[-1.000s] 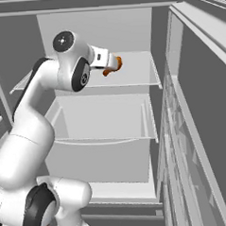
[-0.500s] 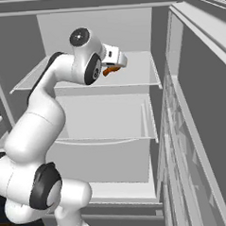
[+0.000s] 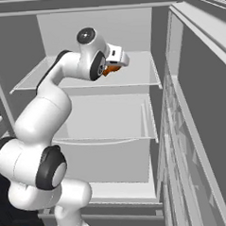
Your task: Place one bell pepper and one chicken drumstick in each tupperware on the nearby counter, to pack two identical lunches.
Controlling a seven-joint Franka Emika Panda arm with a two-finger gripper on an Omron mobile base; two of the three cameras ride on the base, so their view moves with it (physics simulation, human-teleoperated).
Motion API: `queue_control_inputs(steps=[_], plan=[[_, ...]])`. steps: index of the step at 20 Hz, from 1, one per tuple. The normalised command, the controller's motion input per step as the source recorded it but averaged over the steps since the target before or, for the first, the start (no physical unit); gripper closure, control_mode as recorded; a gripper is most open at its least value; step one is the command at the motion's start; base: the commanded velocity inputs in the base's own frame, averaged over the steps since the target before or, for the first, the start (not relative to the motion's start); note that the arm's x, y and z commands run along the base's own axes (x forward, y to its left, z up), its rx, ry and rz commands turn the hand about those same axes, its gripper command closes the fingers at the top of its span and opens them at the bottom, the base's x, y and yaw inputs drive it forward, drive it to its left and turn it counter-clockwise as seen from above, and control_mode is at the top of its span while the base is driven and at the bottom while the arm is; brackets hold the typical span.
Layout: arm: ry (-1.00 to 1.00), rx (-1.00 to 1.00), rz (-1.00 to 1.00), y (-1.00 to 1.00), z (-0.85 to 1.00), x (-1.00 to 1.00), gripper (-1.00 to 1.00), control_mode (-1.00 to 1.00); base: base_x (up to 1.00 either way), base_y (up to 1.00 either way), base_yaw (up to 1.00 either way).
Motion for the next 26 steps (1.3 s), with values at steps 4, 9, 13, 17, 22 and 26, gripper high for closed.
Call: queue_control_inputs(steps=[4, 9, 13, 17, 22, 26], plan=[[0.0, 0.0, 0.0, -0.04, -0.14, 0.4, -1.0, -1.0, 0.0, 0.0, 0.0], [0.0, 0.0, 0.0, -0.01, -0.13, 0.35, -1.0, -1.0, 0.0, 0.0, 0.0], [0.0, 0.0, 0.0, 0.0, -0.15, 0.11, 1.0, -1.0, 0.0, 0.0, 0.0], [0.0, 0.0, 0.0, 0.0, -0.19, 0.0, 1.0, -1.0, 0.0, 0.0, 0.0], [-0.06, 0.02, 0.0, -0.07, -0.04, -0.28, 1.0, -1.0, 0.0, 0.0, 0.0], [-0.13, 0.16, 0.0, -0.12, 0.08, -0.96, 1.0, -1.0, 0.0, 0.0, 0.0]])
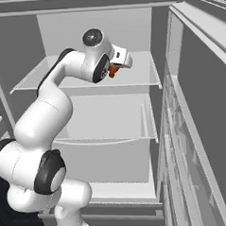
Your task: Place one bell pepper and one chicken drumstick in each tupperware on the nearby counter, to pack two identical lunches.
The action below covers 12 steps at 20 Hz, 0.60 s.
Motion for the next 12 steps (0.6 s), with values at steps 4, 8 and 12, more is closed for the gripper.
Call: queue_control_inputs(steps=[4, 8, 12], plan=[[-0.09, 0.15, 0.0, -0.09, 0.18, -1.0, 1.0, -1.0, 0.0, 0.0, 0.0], [-0.01, 0.02, 0.0, 0.0, 0.41, -1.0, 1.0, -1.0, 0.0, 0.0, 0.0], [0.0, -0.03, 0.0, 0.0, 0.38, -1.0, 1.0, -1.0, 0.0, 0.0, 0.0]])
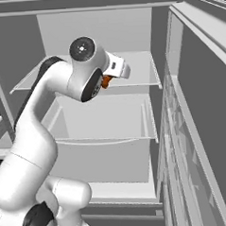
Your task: Place one bell pepper and one chicken drumstick in each tupperware on the nearby counter, to pack two identical lunches.
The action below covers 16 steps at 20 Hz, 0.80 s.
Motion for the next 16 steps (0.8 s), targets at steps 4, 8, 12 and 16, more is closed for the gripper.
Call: queue_control_inputs(steps=[4, 8, 12, 16], plan=[[-0.04, -0.1, 0.0, 0.02, 0.1, -1.0, 1.0, -1.0, 0.0, 0.0, 0.0], [0.0, 0.0, 0.0, 0.24, 0.0, -1.0, 1.0, -1.0, 0.0, 0.0, 0.0], [0.05, 0.0, 0.0, 0.4, -0.09, -1.0, 1.0, -1.0, 0.0, 0.0, 0.0], [0.19, -0.04, 0.0, 0.53, -0.2, -0.96, 1.0, -1.0, 0.0, 0.0, 0.0]])
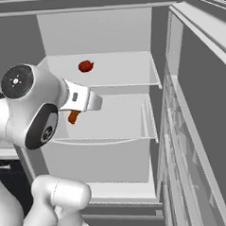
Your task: Place one bell pepper and one chicken drumstick in each tupperware on the nearby counter, to pack two identical lunches.
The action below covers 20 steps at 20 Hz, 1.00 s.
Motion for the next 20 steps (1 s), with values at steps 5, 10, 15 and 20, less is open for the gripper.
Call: queue_control_inputs(steps=[5, 10, 15, 20], plan=[[0.26, -0.08, 0.0, 0.41, -0.11, -0.77, 1.0, -1.0, 0.0, 0.0, 0.0], [0.03, -0.01, 0.0, 0.09, -0.05, -0.2, 1.0, 1.0, -0.8, 0.38, 0.01], [0.0, 0.0, 0.0, 0.0, 0.0, 0.0, 1.0, 1.0, -0.69, 0.9, 0.12], [0.0, 0.0, 0.0, 0.0, 0.0, 0.0, 1.0, 1.0, -0.03, 1.0, 0.09]])
